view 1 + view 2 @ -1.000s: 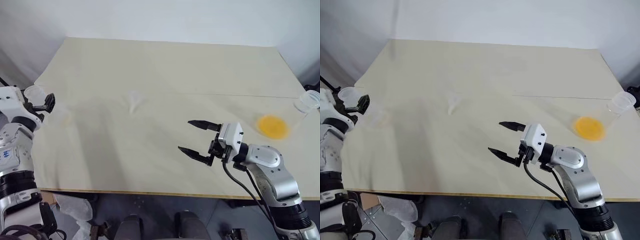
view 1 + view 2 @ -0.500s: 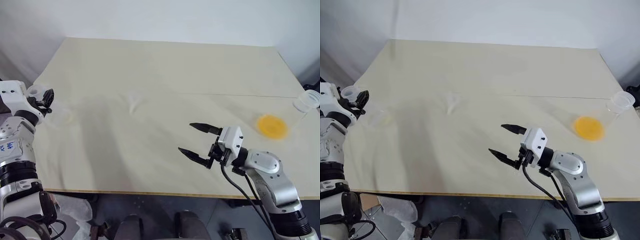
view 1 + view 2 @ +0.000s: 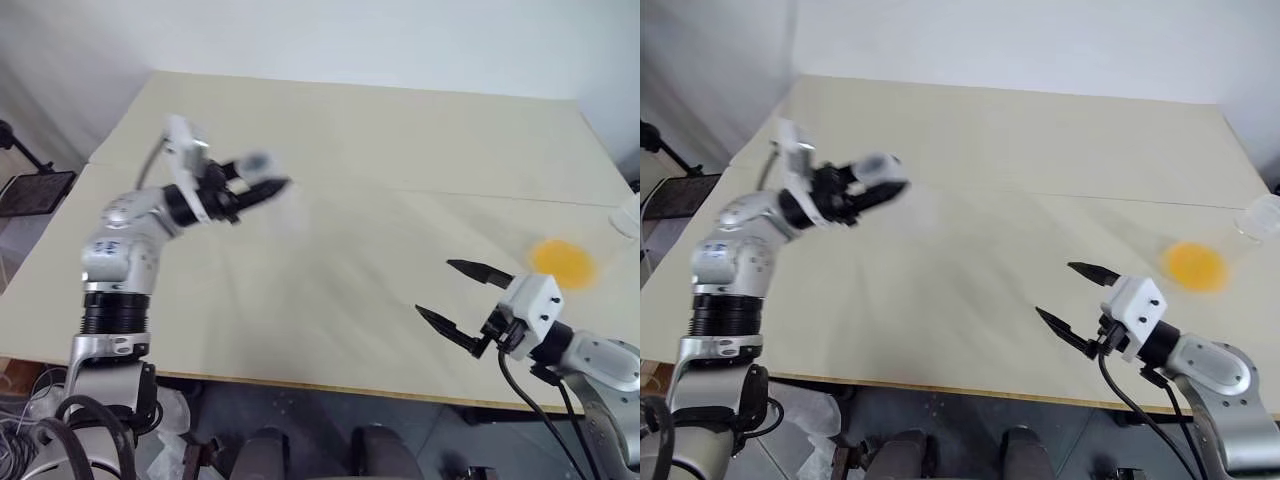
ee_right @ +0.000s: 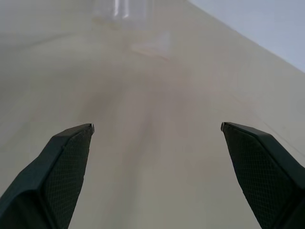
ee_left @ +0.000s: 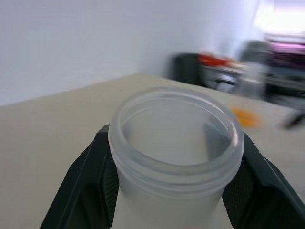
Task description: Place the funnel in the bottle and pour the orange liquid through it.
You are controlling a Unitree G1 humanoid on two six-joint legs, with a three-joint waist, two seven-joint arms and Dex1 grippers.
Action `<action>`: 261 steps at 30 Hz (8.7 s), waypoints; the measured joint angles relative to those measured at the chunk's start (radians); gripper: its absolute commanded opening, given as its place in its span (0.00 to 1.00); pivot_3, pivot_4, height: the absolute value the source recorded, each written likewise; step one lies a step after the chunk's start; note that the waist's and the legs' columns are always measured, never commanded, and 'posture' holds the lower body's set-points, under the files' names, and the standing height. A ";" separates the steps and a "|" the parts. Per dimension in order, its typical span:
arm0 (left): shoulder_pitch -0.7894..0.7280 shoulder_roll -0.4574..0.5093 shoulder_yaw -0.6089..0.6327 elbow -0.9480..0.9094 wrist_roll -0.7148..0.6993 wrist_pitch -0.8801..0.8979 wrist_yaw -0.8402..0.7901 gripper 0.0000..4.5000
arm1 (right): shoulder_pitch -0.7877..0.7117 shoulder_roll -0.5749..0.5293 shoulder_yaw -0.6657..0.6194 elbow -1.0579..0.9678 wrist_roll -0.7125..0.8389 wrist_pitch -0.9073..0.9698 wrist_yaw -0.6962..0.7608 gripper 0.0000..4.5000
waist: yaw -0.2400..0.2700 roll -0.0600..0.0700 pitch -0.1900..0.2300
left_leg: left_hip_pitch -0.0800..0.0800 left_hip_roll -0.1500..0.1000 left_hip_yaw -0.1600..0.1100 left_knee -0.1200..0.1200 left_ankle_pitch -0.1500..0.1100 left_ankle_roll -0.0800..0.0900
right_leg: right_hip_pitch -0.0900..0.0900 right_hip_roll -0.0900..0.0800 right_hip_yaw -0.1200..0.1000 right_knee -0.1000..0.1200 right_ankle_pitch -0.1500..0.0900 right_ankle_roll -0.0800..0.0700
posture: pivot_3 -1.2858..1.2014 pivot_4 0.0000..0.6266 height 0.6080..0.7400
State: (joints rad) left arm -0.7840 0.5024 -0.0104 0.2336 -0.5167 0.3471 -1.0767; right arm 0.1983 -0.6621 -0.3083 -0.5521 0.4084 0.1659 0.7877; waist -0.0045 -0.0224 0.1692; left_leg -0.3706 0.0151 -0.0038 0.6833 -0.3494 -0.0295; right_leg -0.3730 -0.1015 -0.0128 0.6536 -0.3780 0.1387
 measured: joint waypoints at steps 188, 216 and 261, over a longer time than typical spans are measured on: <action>-0.515 -0.415 0.053 1.108 0.529 -0.476 0.442 0.03 | -0.002 0.128 0.162 -0.125 -0.070 0.030 -0.231 1.00 | 0.006 0.007 0.007 | -0.002 -0.016 -0.010 -0.001 0.005 0.008 | 0.011 -0.015 -0.025 -0.009 0.005 0.010 | 0.52 0.24 1.00; -0.497 -0.456 0.071 1.116 0.579 -0.464 0.556 0.98 | 0.035 0.181 0.181 -0.140 -0.112 0.016 -0.263 1.00 | 0.018 0.007 0.007 | -0.002 -0.016 -0.009 -0.001 0.005 0.008 | 0.011 -0.016 -0.026 -0.009 0.005 0.010 | 0.52 0.24 1.00; -0.467 -0.119 0.035 0.948 0.565 -0.474 -0.128 0.03 | 0.046 0.220 0.197 -0.153 -0.145 0.011 -0.281 1.00 | 0.003 0.008 0.007 | -0.001 -0.016 -0.009 -0.001 0.005 0.007 | 0.012 -0.016 -0.029 -0.008 0.005 0.010 | 0.52 0.24 1.00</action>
State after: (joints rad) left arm -1.2515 0.3835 0.0247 1.1819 0.0484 -0.1274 -1.2049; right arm 0.2445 -0.4423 -0.1116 -0.7049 0.2634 0.1766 0.5070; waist -0.0017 -0.0145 0.1762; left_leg -0.3716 -0.0008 -0.0127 0.6826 -0.3442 -0.0220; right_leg -0.3612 -0.1174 -0.0415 0.6459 -0.3726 0.1486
